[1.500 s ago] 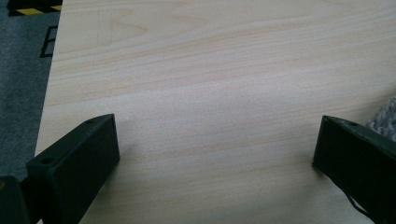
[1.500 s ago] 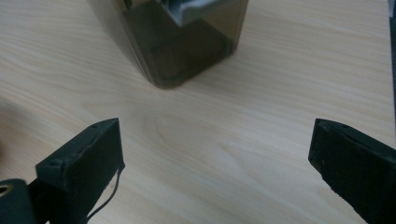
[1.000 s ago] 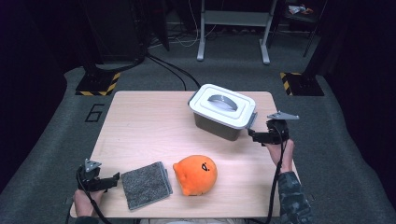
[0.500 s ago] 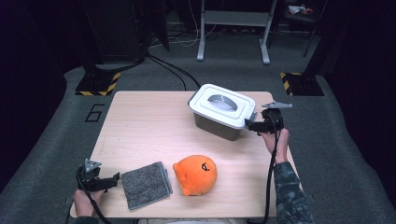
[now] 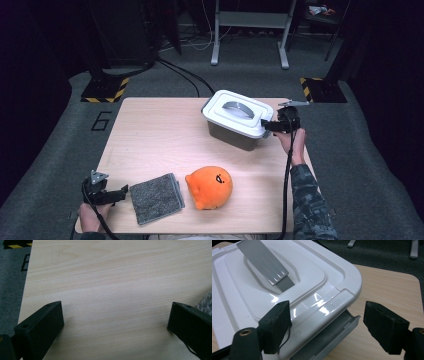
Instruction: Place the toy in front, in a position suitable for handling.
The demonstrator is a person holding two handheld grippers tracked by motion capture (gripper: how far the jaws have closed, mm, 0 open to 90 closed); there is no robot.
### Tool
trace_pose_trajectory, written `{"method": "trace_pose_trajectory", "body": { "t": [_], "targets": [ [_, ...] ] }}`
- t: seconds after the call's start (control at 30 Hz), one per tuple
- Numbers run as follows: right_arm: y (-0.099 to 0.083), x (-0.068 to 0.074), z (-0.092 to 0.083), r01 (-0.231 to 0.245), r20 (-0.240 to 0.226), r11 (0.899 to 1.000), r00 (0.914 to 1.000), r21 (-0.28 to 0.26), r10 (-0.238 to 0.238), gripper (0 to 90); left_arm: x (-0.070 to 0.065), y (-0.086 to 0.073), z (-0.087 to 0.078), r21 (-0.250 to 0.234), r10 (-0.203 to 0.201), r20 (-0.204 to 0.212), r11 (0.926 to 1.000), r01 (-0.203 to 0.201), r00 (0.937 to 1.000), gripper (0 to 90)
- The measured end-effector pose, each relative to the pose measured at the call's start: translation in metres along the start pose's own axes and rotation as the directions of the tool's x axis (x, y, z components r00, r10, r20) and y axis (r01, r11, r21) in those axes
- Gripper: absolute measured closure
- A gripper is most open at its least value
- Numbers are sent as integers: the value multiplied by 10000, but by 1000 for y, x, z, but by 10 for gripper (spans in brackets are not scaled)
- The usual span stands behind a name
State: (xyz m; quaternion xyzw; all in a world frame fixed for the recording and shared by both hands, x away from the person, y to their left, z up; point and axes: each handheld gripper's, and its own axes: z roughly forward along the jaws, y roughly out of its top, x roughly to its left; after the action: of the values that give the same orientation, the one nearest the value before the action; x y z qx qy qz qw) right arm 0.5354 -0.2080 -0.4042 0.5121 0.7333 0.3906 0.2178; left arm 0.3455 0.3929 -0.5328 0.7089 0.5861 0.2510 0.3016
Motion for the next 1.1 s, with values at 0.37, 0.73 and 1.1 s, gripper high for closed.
{"method": "trace_pose_trajectory", "body": {
  "t": [0.37, 0.73, 1.1],
  "targets": [
    [0, 0, 9, -268, -500, 9996, 9984, 74, 272, 248, -1, 0, 0, -5, 32, 22, 10000, -32, 10000, 0],
    [5, -1, 11, -323, -438, 9991, 9985, 268, 335, 323, -1, -1, 0, -119, 77, 70, 9999, -76, 9999, 0],
    [10, -1, 16, -21, -750, 9995, 9972, 328, 46, 337, -1, -1, 0, -155, 81, 61, 9998, -80, 9999, 1]
  ]
}}
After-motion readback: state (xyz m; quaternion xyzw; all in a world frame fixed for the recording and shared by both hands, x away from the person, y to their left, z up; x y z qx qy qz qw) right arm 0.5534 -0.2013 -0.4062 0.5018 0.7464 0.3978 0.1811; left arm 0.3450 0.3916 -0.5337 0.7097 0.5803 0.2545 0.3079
